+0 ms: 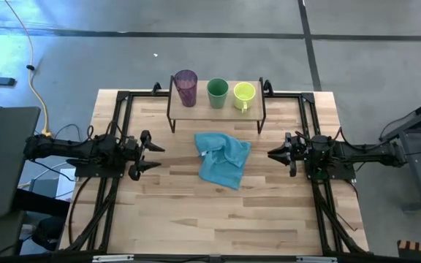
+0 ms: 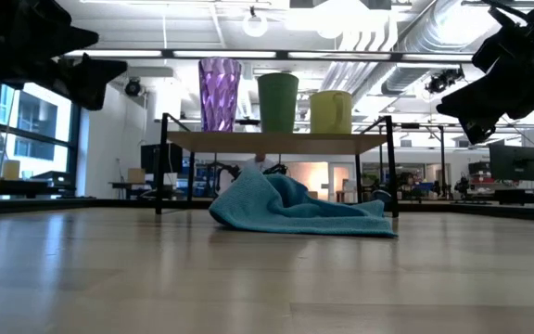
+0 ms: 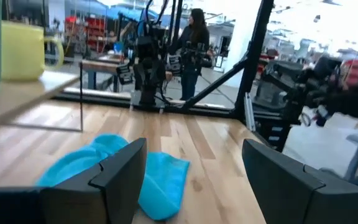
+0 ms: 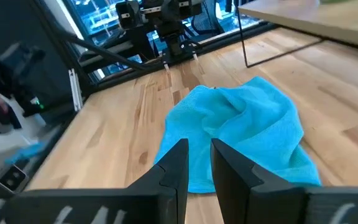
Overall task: Stack small to large cups/mugs on shelf
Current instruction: Return to Home Position
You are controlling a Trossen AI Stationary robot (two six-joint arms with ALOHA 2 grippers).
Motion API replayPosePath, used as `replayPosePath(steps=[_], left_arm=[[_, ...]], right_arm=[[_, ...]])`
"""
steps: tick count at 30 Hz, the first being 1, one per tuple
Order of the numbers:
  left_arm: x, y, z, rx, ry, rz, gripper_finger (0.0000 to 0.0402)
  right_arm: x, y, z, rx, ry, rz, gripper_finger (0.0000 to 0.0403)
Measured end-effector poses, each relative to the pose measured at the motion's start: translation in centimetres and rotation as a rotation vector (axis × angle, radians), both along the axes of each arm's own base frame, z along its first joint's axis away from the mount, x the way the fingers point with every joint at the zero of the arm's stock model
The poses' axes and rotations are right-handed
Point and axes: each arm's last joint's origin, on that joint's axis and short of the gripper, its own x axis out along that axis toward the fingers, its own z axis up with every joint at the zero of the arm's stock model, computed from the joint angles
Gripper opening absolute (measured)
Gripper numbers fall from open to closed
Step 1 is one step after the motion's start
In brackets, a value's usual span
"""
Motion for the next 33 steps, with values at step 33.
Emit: replayPosePath(steps=[33], left_arm=[[-0.03, 0.36, -0.77, 0.121, 0.088, 0.147, 0.0255]], right_arm=[[0.08, 0.01, 0.58, -0.138, -0.06, 0.022, 0.0057]])
